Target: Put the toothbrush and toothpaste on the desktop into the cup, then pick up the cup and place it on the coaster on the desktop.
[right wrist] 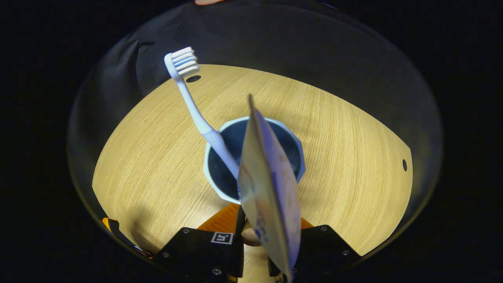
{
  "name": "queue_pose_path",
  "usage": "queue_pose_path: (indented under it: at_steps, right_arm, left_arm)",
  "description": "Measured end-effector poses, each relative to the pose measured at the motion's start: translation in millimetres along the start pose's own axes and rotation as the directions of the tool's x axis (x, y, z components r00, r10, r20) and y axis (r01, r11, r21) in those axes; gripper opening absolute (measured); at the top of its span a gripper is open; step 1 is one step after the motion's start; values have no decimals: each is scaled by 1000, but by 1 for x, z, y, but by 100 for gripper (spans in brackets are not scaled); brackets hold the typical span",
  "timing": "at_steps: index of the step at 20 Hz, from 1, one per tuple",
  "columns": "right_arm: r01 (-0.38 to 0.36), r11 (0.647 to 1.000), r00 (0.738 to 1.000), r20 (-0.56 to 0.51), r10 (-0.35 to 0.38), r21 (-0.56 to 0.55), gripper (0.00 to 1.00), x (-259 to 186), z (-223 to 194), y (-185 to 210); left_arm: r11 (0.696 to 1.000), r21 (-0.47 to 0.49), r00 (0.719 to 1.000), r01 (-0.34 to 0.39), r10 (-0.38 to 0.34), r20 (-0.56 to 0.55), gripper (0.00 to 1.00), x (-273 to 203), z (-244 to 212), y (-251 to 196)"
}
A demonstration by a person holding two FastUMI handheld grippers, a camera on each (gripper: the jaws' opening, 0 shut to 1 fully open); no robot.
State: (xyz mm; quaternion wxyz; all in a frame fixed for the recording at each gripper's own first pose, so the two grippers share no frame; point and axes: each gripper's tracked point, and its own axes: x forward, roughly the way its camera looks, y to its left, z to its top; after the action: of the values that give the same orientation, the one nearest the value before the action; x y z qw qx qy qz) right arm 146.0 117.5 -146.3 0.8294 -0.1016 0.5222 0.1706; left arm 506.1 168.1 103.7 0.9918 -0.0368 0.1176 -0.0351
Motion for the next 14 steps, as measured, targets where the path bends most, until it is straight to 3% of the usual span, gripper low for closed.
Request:
queue_pose_path:
  at_steps: [9,11,12,13,14]
  right_arm:
    - [-26,999,999,-27,27,32,22,-5,-2,3]
    - [-42,998,999,-15,43,41,41,-10,-5,8]
    - [-37,999,999,-7,38,27,39,-12,-4,5]
    - [-34,999,999,-2,34,14,52,-14,-5,4]
    - [-42,999,999,2,42,3,52,-15,-8,6]
  left_arm:
    - [1000,-6,1000,0,0,-6,98,1,-4,3]
    - [1000,-4,1000,-1,1,-8,99,0,-4,4]
    - [1000,-4,1000,-2,2,-10,99,0,-5,3]
    - [1000,-4,1000,-4,4,-12,99,1,-6,4]
    - [1000,-7,1000,-8,8,-12,98,0,-4,6]
